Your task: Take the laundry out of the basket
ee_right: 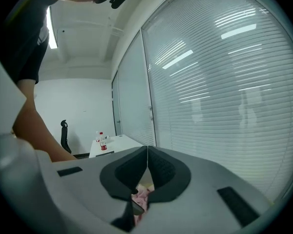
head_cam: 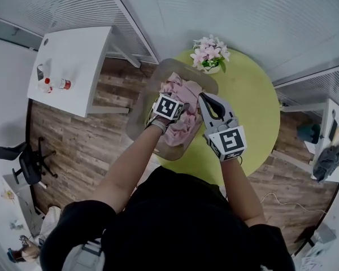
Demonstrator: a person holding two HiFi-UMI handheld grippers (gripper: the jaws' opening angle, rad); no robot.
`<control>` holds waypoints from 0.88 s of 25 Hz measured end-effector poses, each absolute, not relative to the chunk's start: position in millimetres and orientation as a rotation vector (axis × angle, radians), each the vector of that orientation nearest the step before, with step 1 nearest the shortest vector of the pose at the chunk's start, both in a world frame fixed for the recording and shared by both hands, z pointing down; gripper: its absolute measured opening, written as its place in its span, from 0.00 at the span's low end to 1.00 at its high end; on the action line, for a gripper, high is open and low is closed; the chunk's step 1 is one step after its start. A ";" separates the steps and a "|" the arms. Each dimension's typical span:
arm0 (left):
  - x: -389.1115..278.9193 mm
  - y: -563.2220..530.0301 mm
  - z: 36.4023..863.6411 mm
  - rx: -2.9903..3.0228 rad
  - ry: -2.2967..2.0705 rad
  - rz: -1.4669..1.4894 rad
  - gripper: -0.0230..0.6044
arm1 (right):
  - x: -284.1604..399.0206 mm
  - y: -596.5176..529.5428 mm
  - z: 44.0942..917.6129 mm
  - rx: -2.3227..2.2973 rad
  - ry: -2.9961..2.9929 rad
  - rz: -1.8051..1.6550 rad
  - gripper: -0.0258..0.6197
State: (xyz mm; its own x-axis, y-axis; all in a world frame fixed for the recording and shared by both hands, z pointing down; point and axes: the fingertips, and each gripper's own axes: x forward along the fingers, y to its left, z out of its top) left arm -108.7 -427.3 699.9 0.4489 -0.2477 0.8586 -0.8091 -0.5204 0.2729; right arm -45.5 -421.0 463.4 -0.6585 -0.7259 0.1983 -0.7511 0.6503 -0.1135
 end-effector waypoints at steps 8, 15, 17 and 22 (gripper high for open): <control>-118.4 -428.5 761.2 1.866 -0.871 1.095 0.77 | -40.6 -431.8 475.8 1.250 -2.718 0.399 0.08; -116.0 -418.9 795.0 1.807 -0.859 1.120 0.82 | -39.4 -431.4 486.9 1.244 -2.683 0.434 0.08; -115.4 -418.8 802.4 1.800 -0.858 1.126 0.83 | -38.2 -431.5 489.3 1.246 -2.673 0.436 0.08; -112.3 -420.9 817.1 1.801 -0.844 1.125 0.83 | -33.6 -431.6 495.3 1.263 -2.643 0.441 0.08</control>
